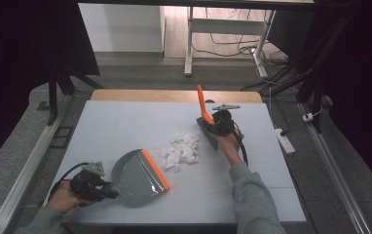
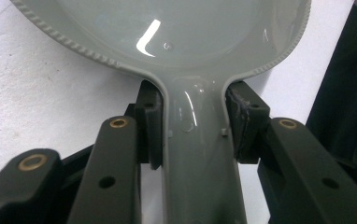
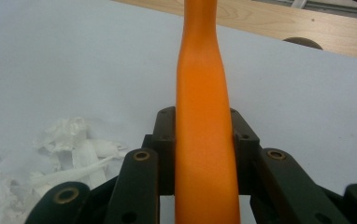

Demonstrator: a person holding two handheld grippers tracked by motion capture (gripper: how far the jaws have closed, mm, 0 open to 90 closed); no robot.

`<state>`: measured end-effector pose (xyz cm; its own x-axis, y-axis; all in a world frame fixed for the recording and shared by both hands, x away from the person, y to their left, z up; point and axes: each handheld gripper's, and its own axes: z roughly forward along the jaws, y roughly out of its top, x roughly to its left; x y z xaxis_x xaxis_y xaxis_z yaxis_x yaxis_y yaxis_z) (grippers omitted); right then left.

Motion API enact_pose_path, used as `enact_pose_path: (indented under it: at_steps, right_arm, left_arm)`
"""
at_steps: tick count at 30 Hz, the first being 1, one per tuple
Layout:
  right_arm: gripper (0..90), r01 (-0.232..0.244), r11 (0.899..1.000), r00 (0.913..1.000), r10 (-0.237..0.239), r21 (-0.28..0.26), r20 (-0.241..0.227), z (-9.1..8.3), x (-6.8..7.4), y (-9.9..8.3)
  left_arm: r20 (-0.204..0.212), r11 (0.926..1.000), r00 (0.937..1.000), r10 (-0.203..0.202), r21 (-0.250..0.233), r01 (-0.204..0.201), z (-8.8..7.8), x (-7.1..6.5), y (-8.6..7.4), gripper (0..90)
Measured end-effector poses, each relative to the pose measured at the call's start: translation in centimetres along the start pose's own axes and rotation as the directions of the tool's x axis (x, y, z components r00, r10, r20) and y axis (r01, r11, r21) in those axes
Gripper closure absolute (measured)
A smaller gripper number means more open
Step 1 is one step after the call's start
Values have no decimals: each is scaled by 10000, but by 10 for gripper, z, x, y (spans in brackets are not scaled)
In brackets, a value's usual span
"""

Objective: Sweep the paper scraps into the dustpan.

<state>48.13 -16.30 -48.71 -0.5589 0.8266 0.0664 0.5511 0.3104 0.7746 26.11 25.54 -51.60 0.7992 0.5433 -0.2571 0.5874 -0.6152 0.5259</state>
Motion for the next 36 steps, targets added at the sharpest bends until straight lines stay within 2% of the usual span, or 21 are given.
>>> enact_pose_path:
  at_steps: [7, 19, 26, 33, 36]
  right_arm:
    - [701, 229, 9992, 9997, -230, 316, 34, 8, 8, 4]
    - [702, 670, 9953, 9976, -654, 695, -246, 14, 22, 6]
    - [701, 1123, 9899, 9926, -1078, 862, -551, 16, 42, 5]
    - [701, 1348, 9870, 9840, -1230, 877, -1286, 15, 67, 2]
    - [701, 1533, 9846, 9778, -1389, 835, -1568, 15, 79, 1]
  left_arm:
    - [49, 9998, 9998, -211, -8, 211, 2, 4, 2, 612]
    - [202, 9995, 9994, -299, 73, 297, 8, 4, 9, 612]
    - [220, 9993, 9990, -377, 39, 376, 10, 6, 11, 612]
    - [229, 9988, 9986, -484, 9, 484, 12, 7, 13, 612]
    - [233, 9988, 9985, -495, 6, 495, 13, 7, 13, 612]
